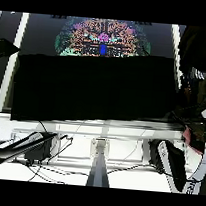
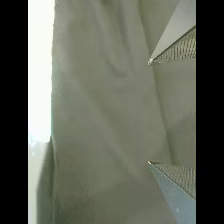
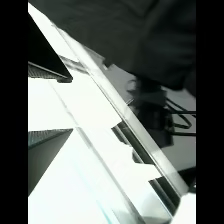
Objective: Fold the clothes and pants, and hang the long-sleeved shirts on hangers.
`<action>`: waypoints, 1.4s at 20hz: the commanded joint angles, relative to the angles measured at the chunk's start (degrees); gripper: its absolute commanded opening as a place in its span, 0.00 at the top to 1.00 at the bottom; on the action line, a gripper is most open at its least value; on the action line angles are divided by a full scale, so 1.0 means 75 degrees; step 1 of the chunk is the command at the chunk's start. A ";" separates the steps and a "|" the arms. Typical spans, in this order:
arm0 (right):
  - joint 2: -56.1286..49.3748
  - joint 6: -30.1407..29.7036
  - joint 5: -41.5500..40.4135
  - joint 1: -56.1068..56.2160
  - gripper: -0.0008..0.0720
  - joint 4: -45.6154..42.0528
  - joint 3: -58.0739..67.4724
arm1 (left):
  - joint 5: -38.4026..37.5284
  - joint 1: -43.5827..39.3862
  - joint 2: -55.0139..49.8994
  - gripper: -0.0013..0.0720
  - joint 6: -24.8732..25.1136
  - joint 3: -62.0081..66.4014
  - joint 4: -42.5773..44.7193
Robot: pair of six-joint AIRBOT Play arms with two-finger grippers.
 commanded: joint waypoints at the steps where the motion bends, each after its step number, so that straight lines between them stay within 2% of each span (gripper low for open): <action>1: 0.0055 0.0466 -0.1148 0.0000 0.54 -0.0093 -0.0361 | 0.0023 -0.0003 -0.0175 0.03 0.0006 -0.0029 -0.0950; 3: 0.0052 0.0857 -0.1801 0.0000 0.53 0.0055 -0.0356 | 0.0230 -0.0003 -0.0262 0.04 0.0003 -0.0029 -0.1116; 5: -0.0012 0.1472 -0.2346 0.0000 0.45 0.0268 -0.0358 | 0.0271 0.0000 -0.0315 0.04 -0.0055 -0.0029 -0.1166; 7: -0.0341 0.1475 -0.2611 0.0000 0.45 0.0606 -0.0358 | 0.0283 -0.0003 -0.0338 0.04 -0.0294 -0.0029 -0.1172; 9: -0.0761 0.1475 -0.2532 0.0000 0.37 0.0766 -0.0370 | 0.0277 -0.0003 -0.0338 0.04 -0.0437 -0.0029 -0.1169; 14: -0.1040 0.1530 -0.3066 -0.0003 0.37 0.0758 -0.0370 | 0.0274 0.0000 -0.0373 0.04 -0.0487 -0.0029 -0.1137; 17: -0.1326 0.1443 -0.2984 -0.0746 0.37 0.0935 -0.0370 | 0.0271 0.0000 -0.0460 0.04 -0.0495 -0.0029 -0.1134; 21: -0.1486 -0.0428 -0.2946 -0.2069 0.37 0.2369 -0.0373 | 0.0271 0.0000 -0.0597 0.04 -0.0516 -0.0029 -0.1134; 25: -0.2465 -0.2565 -0.3040 -0.2206 0.40 0.4284 -0.0370 | 0.0271 0.0006 -0.0775 0.04 -0.0527 -0.0029 -0.1134; 26: -0.2640 -0.2900 -0.3177 -0.2206 0.44 0.4634 -0.0370 | 0.0271 0.0035 -0.0775 0.04 -0.0609 -0.0029 -0.1105; 28: -0.2751 -0.3203 -0.3453 -0.2200 0.44 0.4768 -0.0370 | 0.0271 0.0152 -0.0775 0.04 -0.0889 -0.0029 -0.0871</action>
